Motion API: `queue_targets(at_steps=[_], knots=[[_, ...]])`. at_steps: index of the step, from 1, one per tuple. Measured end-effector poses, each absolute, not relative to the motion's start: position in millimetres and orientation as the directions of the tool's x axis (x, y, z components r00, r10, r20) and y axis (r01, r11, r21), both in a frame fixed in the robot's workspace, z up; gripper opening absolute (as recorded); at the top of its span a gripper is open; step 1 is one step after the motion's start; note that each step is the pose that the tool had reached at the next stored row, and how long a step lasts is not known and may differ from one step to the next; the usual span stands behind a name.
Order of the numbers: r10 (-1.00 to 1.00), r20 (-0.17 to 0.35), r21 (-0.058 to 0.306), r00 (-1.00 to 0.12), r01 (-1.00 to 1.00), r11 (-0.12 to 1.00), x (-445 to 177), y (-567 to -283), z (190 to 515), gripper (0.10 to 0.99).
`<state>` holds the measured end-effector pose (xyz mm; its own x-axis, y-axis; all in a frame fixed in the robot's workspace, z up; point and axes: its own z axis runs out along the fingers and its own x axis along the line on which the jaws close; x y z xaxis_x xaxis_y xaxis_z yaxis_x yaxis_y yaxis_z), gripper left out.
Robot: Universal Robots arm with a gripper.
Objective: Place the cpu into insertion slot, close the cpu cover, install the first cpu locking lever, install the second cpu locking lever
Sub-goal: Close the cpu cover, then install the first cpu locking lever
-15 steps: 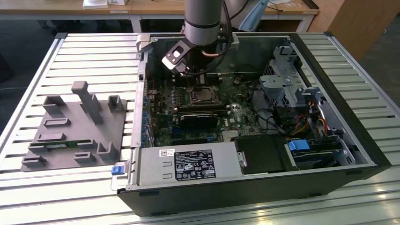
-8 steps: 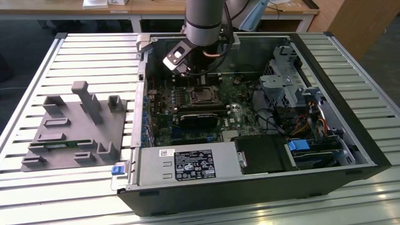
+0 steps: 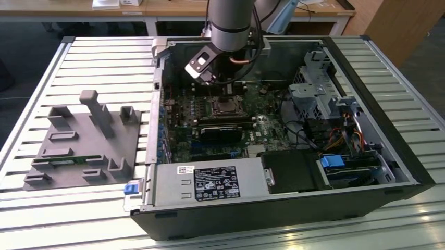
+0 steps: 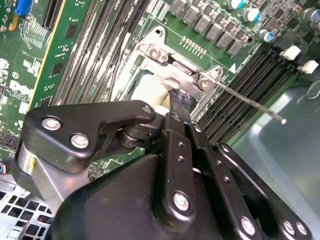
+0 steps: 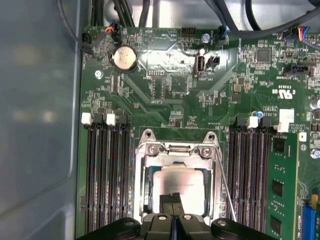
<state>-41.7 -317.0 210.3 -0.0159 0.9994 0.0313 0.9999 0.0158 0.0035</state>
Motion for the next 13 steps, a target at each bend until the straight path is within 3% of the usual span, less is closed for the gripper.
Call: queue_targets(at_steps=[13], knots=[[0.999,0.031,0.003,-0.016,1.000,0.016,-39.7,-316.7,214.0,0.106]])
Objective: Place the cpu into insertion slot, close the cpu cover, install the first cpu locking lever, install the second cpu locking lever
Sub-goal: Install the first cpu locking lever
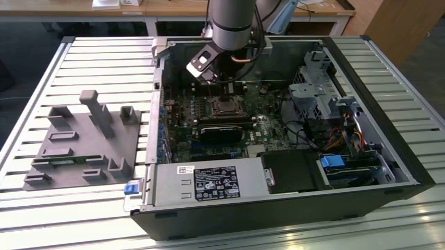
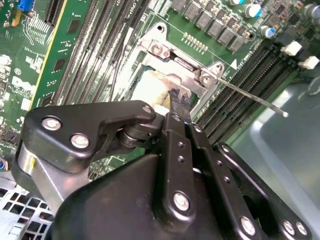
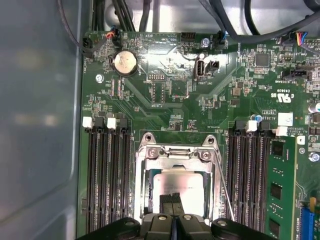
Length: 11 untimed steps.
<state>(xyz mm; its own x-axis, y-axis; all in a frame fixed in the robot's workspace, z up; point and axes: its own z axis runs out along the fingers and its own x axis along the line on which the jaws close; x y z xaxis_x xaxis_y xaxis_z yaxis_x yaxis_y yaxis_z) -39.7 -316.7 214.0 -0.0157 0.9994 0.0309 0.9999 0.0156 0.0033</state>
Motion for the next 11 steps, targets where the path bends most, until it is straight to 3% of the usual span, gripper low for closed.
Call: queue_targets(at_steps=[11], knots=[[0.999,0.031,0.004,-0.016,1.000,0.016,-40,-321,225,0.106]])
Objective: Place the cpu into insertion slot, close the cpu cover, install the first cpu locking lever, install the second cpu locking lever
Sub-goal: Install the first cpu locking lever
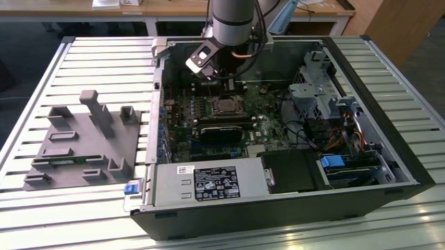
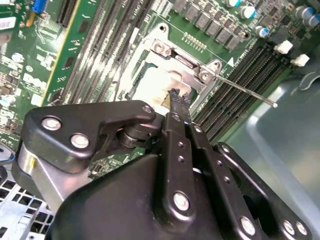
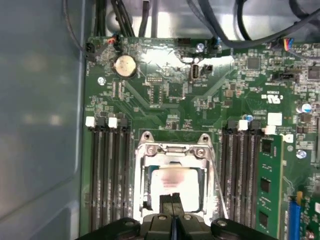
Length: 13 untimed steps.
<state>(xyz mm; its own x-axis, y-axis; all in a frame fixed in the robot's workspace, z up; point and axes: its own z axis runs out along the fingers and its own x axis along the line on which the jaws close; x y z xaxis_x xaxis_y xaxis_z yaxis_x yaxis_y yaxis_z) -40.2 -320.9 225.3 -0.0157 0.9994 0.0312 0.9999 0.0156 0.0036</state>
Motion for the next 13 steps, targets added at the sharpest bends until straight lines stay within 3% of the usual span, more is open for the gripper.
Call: queue_targets(at_steps=[13], knots=[[0.999,0.031,0.014,-0.021,1.000,0.020,-40,-322,264,0.106]])
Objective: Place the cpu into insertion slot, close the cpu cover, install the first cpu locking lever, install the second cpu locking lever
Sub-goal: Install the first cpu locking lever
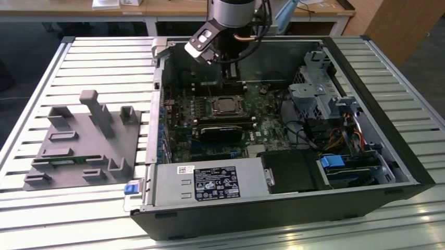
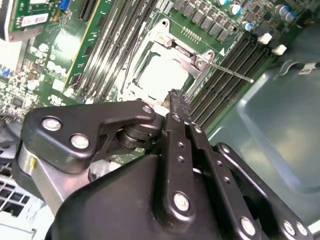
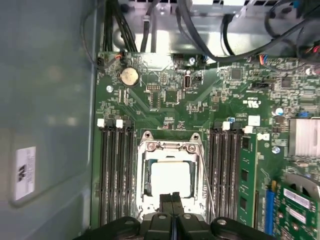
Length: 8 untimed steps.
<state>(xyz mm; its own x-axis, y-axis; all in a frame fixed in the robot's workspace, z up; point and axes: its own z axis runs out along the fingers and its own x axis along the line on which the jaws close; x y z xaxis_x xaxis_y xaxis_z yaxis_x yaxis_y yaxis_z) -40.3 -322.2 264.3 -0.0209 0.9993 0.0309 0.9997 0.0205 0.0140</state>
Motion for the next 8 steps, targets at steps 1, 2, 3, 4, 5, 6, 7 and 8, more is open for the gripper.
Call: queue_targets(at_steps=[1,2,3,4,5,6,7,8], knots=[[0.999,0.031,0.014,-0.035,0.999,0.035,-40.3,-322.2,264.3,0.106],[0.998,0.031,0.014,-0.053,0.998,0.053,-40.3,-322.2,264.3,0.106],[0.997,0.031,0.014,-0.071,0.997,0.071,-40.3,-322.2,264.3,0.106],[0.996,0.031,0.014,-0.089,0.996,0.089,-40.3,-322.2,264.3,0.106],[0.994,0.031,0.014,-0.107,0.994,0.107,-40.3,-322.2,264.3,0.106],[0.992,0.031,0.014,-0.125,0.992,0.125,-40.3,-322.2,264.3,0.106],[0.989,0.031,0.014,-0.143,0.990,0.142,-40.3,-322.2,264.3,0.106],[0.986,0.031,0.014,-0.162,0.987,0.161,-40.3,-322.3,264.2,0.106]])
